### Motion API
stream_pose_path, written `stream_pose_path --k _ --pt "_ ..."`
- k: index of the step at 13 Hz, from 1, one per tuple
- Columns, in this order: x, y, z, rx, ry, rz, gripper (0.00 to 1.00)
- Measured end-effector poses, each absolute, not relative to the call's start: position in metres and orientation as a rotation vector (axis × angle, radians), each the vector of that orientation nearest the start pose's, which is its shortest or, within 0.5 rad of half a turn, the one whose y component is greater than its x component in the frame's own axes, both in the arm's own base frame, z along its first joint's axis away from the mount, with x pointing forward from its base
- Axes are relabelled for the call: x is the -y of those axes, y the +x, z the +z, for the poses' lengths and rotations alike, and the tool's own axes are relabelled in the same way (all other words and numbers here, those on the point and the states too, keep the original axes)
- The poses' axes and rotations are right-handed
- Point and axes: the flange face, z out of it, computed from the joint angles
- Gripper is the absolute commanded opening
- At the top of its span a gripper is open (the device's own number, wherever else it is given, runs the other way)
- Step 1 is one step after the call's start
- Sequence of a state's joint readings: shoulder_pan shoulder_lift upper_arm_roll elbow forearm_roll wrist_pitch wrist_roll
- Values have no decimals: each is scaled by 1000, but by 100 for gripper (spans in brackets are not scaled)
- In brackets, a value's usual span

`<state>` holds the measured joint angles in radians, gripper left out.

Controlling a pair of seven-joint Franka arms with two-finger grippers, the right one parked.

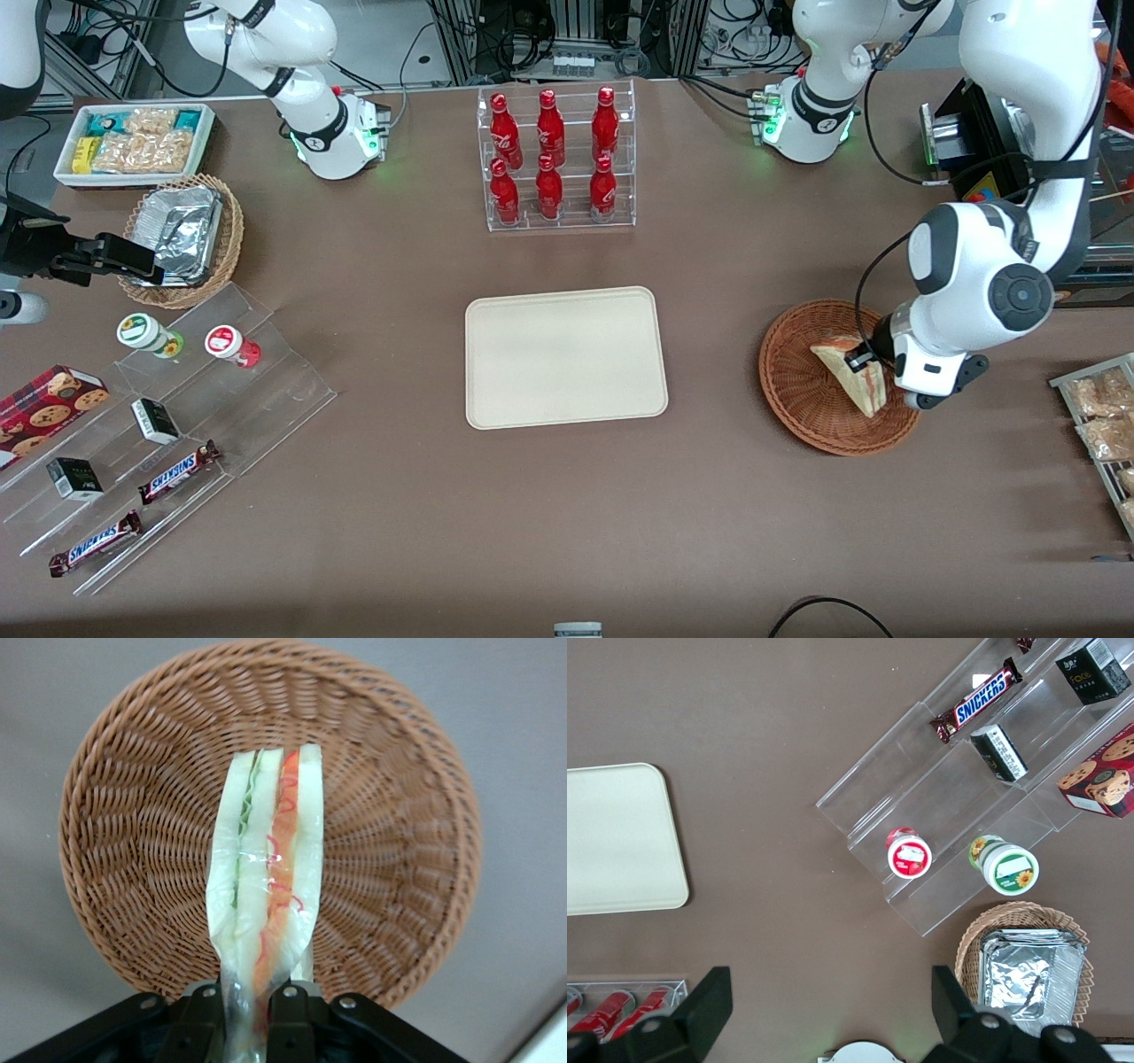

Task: Place sandwich from basket to tray
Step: 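Lift the sandwich and carry it over the cream tray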

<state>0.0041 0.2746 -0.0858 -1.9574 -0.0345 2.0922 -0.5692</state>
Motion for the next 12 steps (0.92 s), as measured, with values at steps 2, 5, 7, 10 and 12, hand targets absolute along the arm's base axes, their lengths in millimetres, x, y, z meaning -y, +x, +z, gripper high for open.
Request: stream_pose_path --k 2,5,7,10,12 --pt "67 598 341 685 -3063 244 0" --pt "126 606 348 519 -3076 306 0" --pt "167 612 358 409 -3068 378 0" --pt "241 613 361 225 -3073 408 0" --pt "294 601 348 140 -3078 430 0"
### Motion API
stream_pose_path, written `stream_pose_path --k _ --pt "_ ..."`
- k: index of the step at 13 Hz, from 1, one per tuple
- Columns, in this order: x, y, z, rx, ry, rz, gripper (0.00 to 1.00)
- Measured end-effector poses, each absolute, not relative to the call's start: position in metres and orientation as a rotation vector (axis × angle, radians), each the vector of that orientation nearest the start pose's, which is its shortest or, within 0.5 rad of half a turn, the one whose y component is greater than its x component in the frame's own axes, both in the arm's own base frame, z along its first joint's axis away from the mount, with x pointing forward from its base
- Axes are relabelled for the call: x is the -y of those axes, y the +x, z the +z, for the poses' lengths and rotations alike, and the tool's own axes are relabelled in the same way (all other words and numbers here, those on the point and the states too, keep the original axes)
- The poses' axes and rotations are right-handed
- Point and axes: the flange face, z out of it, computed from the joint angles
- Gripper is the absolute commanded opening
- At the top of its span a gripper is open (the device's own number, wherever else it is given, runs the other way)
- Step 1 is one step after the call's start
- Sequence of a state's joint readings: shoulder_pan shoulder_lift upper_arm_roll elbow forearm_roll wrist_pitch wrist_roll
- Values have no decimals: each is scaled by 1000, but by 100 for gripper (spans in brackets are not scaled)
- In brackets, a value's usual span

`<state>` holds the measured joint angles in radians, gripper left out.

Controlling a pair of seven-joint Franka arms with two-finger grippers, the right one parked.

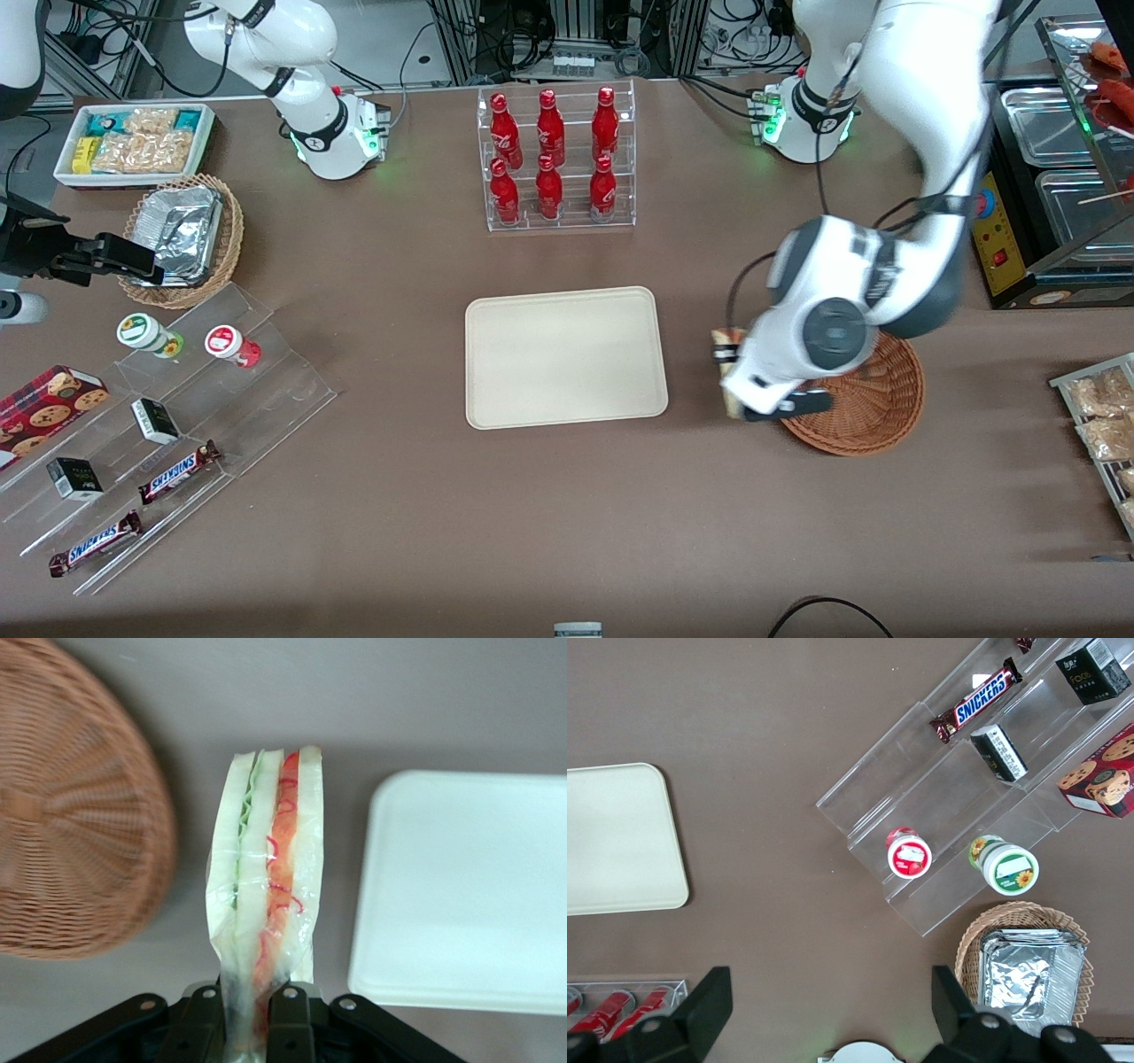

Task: Place sandwich from basket to tray
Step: 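Lift the sandwich and carry it over the cream tray, then lower the sandwich onto the tray and open the left gripper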

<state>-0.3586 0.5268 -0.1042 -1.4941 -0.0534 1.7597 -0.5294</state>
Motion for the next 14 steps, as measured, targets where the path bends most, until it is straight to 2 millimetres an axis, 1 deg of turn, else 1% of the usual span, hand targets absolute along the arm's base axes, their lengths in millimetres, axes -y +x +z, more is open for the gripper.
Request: stream_pose_path --k 3,5,6,8,10,12,14 --pt "359 587 330 133 -3082 444 0" --pt "397 578 320 152 -3102 392 0" --pt "415 571 313 162 -3112 366 0" --pt "452 552 301 180 -3116 342 0" --pt "478 535 295 188 -3110 340 0" --pt "503 517 296 204 -3120 314 0" --pt "528 498 290 197 -3138 284 0"
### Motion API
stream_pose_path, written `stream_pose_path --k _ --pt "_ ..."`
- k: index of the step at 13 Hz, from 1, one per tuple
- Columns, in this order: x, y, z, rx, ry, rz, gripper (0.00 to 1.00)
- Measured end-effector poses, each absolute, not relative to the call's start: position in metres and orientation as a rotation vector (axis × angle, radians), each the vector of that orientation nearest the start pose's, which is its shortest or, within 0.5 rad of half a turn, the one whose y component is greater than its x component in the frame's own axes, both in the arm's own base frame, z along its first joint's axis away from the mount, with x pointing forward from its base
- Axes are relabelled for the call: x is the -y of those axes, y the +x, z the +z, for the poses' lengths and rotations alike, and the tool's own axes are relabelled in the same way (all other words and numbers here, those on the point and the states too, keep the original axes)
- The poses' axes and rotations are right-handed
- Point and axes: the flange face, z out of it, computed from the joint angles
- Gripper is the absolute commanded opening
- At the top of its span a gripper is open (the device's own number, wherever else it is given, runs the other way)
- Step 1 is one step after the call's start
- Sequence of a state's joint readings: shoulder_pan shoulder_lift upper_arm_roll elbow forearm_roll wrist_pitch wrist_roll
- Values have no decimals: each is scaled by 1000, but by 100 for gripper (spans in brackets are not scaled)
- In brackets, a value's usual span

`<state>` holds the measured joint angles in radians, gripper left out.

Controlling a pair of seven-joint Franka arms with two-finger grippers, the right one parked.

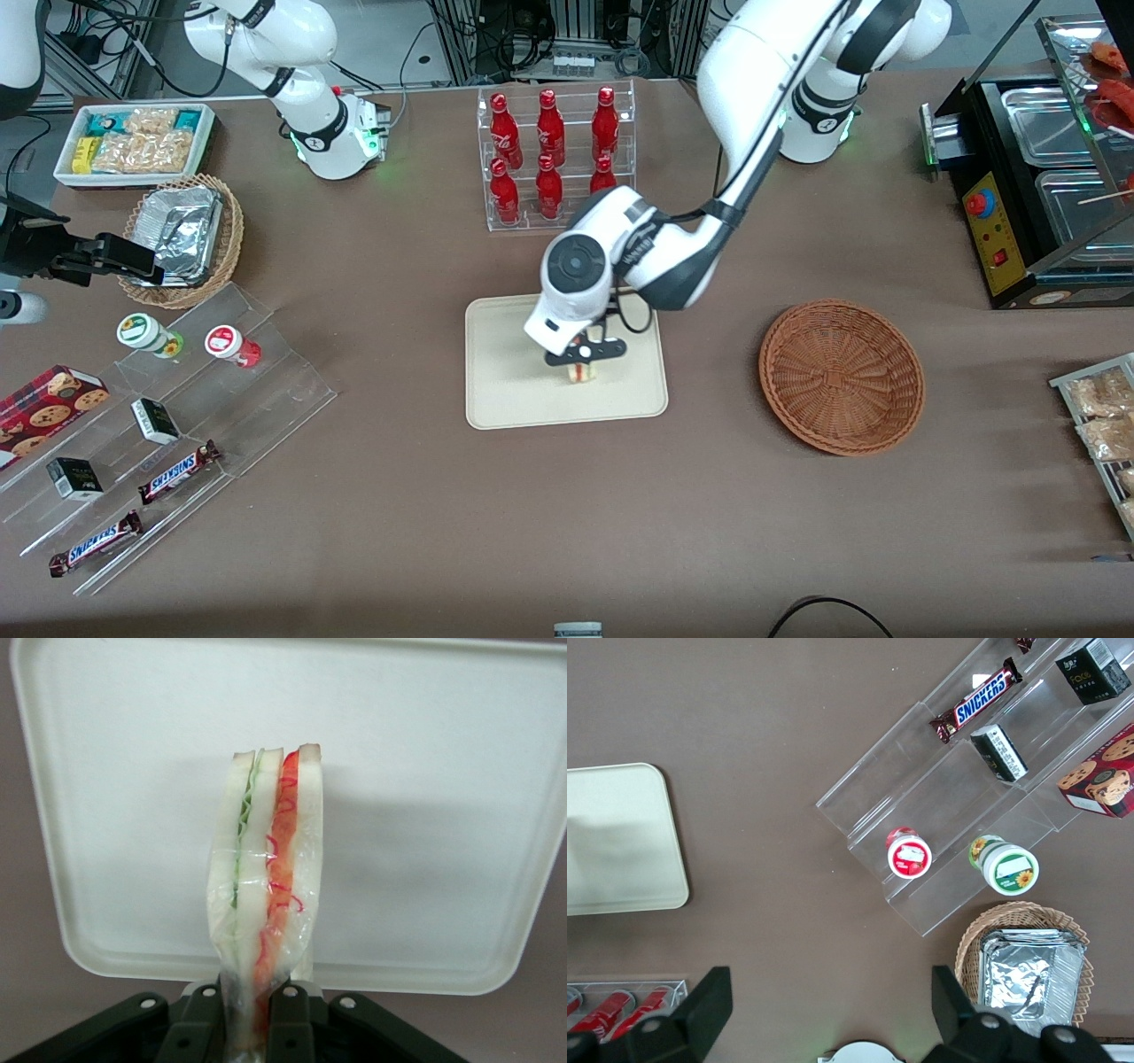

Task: Place sandwich from basket to tray
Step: 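Lower the sandwich onto the tray and open the left gripper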

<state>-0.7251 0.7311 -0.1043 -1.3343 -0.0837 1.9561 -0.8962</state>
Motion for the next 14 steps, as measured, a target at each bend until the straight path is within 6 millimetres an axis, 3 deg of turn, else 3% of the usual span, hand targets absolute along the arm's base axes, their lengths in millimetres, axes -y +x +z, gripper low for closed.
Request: stream_pose_path --k 2,5,14 --pt "539 488 274 191 -3134 286 0" --pt "536 492 255 211 -3124 287 0" --pt "525 504 247 275 -3106 271 0"
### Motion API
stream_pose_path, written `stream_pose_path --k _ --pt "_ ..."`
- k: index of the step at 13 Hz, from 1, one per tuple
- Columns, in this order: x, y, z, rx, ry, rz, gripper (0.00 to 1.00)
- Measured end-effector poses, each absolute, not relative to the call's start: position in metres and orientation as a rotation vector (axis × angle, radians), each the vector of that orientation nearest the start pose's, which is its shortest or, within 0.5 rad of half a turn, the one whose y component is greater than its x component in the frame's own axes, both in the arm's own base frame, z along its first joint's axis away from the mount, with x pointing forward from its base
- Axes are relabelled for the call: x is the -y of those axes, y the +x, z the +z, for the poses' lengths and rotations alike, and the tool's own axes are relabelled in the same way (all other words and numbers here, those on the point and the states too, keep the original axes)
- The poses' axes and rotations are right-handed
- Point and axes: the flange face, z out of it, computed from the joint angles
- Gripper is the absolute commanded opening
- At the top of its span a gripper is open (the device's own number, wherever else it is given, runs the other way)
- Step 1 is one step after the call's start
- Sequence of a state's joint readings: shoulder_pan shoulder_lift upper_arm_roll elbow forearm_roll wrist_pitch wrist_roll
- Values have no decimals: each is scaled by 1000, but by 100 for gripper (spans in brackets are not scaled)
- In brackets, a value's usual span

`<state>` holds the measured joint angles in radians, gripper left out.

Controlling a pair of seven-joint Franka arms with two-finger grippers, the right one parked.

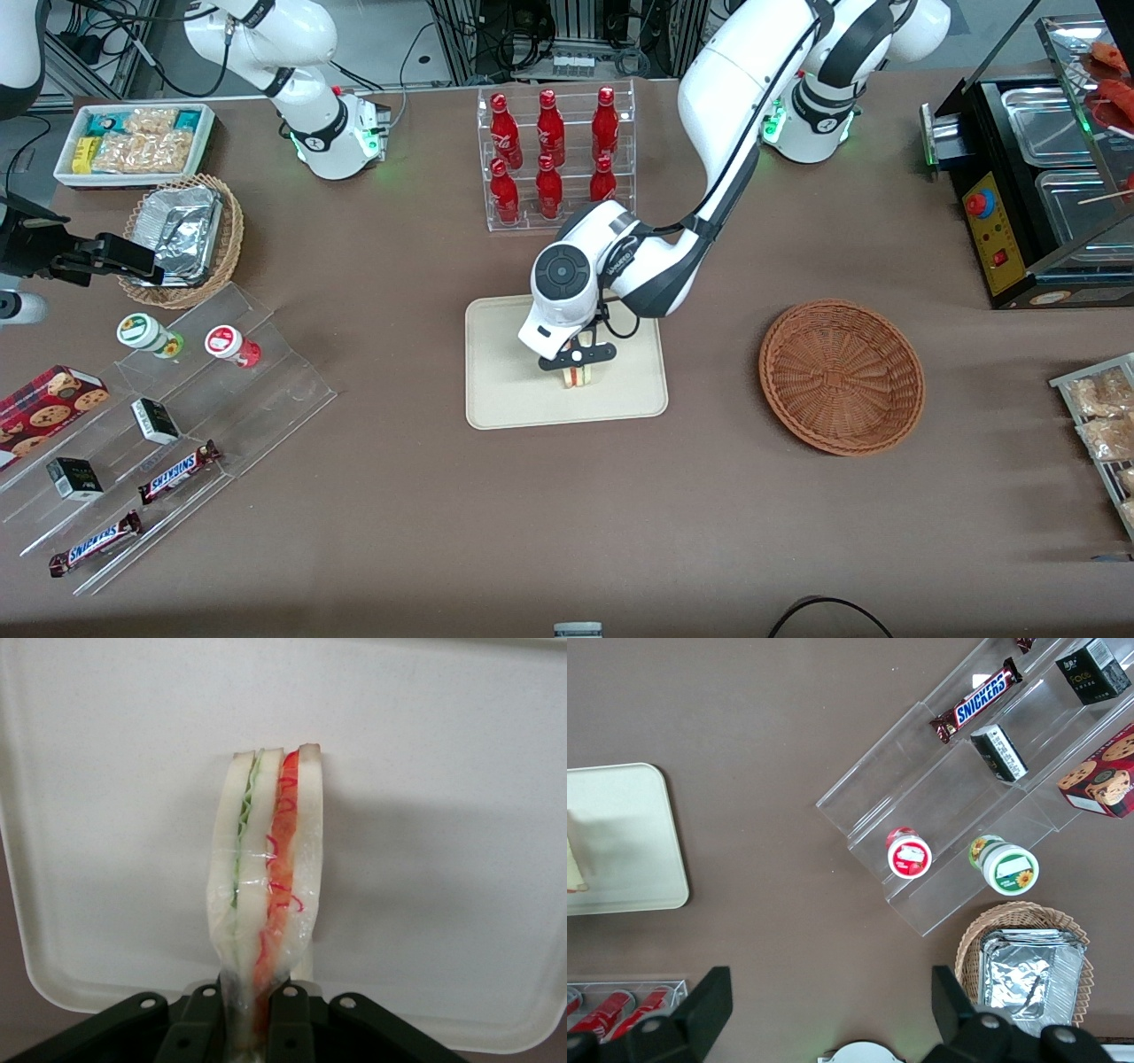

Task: Place sandwich from basket to tray
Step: 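Lower the sandwich onto the tray and open the left gripper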

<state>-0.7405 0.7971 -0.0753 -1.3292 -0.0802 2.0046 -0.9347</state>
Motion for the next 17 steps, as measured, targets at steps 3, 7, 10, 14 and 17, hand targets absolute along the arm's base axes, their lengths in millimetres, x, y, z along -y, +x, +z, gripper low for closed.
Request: stream_pose_path --k 3,7,10,14,17 --pt "526 505 238 307 -3106 266 19" --pt "526 505 235 308 -3103 267 100" --pt "525 505 235 298 -3097 251 100" --pt "527 508 242 297 -3102 239 100" --pt "529 513 258 298 -3106 230 100"
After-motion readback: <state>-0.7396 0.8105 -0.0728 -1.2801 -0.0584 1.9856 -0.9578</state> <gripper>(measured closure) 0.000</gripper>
